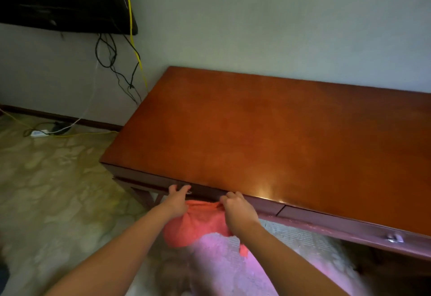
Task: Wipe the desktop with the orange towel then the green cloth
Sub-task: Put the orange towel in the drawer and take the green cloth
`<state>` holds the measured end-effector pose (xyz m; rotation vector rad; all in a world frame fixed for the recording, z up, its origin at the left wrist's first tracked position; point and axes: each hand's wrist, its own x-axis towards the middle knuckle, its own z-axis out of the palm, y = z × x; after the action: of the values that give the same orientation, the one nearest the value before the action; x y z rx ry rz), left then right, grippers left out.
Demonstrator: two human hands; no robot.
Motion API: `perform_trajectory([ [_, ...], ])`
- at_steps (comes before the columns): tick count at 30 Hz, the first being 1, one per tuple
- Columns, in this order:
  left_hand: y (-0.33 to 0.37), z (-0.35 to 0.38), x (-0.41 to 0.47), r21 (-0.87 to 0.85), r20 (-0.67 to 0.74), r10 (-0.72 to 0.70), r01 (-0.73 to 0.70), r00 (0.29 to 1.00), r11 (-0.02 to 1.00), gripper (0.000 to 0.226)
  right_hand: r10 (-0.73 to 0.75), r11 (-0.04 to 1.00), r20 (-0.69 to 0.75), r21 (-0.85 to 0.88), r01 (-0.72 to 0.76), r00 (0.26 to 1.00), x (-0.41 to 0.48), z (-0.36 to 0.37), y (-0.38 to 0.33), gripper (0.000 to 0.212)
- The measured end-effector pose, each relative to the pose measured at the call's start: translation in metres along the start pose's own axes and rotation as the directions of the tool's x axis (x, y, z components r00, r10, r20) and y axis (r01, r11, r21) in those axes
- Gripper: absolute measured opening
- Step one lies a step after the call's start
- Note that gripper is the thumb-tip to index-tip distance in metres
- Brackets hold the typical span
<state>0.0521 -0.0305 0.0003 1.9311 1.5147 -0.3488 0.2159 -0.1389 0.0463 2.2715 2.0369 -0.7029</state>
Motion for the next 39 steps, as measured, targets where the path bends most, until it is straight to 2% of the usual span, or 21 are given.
perform_trajectory([
  [9,-0.019,-0.004,0.042,0.092,0.196,0.150,-0.171,0.969,0.981,0.052,0.171,0.985,-0.018,0.029,-0.170,0.985,0.034,0.000,-0.027,0.037],
  [13,-0.022,-0.001,0.042,0.149,0.152,0.210,-0.233,0.966,0.961,0.049,0.207,0.978,0.018,0.014,-0.207,0.978,0.035,0.006,-0.036,0.042],
  [19,-0.033,0.004,0.028,0.123,0.149,0.230,-0.248,0.962,0.961,0.052,0.219,0.969,0.061,-0.133,-0.209,0.974,0.029,0.023,-0.049,0.043],
  [25,-0.048,0.020,-0.001,0.154,0.156,0.202,-0.225,0.967,0.962,0.054,0.154,0.964,0.169,-0.244,-0.110,0.974,0.016,0.029,-0.056,0.038],
  [32,-0.073,0.045,-0.040,0.126,0.180,0.134,-0.158,0.975,0.979,0.051,0.006,0.986,0.297,-0.162,0.044,0.955,-0.008,0.034,-0.061,0.036],
  [39,-0.086,0.066,-0.080,0.033,0.133,0.097,-0.102,0.986,0.994,0.039,-0.096,0.963,0.361,-0.201,0.178,0.928,-0.027,0.041,-0.071,0.045],
])
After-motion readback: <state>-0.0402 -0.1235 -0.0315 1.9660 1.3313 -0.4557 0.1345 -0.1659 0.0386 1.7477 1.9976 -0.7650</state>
